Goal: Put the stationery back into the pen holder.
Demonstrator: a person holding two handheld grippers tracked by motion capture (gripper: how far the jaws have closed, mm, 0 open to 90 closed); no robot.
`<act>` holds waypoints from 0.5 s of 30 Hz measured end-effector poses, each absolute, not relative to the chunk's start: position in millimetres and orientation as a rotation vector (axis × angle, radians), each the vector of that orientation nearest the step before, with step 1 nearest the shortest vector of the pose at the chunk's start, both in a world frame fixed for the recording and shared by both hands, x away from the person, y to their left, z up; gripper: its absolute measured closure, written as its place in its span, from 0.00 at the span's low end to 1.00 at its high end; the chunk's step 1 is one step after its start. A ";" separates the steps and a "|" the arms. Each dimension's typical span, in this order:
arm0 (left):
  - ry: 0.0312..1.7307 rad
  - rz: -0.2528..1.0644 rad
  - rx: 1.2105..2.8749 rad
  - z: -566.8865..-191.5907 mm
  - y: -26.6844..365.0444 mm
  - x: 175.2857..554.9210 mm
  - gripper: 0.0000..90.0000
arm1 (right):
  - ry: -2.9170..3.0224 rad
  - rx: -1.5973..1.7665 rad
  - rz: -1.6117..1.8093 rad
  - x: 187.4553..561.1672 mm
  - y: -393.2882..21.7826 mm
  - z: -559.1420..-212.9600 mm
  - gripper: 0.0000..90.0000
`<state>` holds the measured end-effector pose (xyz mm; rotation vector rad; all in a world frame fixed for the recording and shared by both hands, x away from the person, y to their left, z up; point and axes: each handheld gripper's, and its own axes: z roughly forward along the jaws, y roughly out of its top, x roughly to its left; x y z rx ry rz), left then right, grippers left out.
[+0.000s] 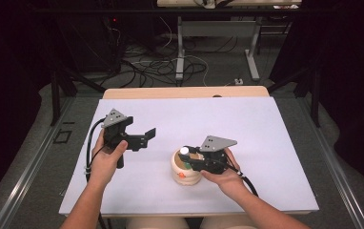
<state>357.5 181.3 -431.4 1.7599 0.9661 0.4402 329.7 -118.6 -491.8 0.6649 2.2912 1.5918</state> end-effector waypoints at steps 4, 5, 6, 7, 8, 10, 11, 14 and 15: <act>0.987 0.438 1.764 -436.7 187.7 356.7 0.00 | 2.303 0.666 1.589 328.6 -119.6 -494.5 0.71; 0.991 0.437 1.760 -437.8 188.9 356.5 0.00 | 2.291 0.665 1.609 328.7 -119.7 -494.8 0.71; 0.993 0.434 1.764 -438.9 189.8 356.2 0.00 | 2.290 0.675 1.613 328.1 -120.1 -494.1 0.71; 0.995 0.433 1.767 -439.6 190.7 355.9 0.00 | 2.280 0.672 1.619 328.1 -120.3 -493.6 0.71; 0.997 0.431 1.764 -440.2 191.4 355.8 0.00 | 2.285 0.674 1.618 327.8 -120.6 -492.6 0.70; 1.002 0.435 1.759 -440.4 192.6 355.6 0.00 | 2.286 0.662 1.615 327.9 -120.5 -491.4 0.67; 0.999 0.434 1.758 -440.2 192.9 355.8 0.00 | 2.271 0.667 1.627 327.6 -120.0 -491.1 0.66; 0.997 0.435 1.755 -438.9 193.1 355.1 0.00 | 2.274 0.662 1.628 326.4 -119.6 -489.1 0.61; 0.996 0.433 1.754 -438.6 193.1 354.8 0.00 | 2.277 0.667 1.617 325.9 -119.7 -488.4 0.57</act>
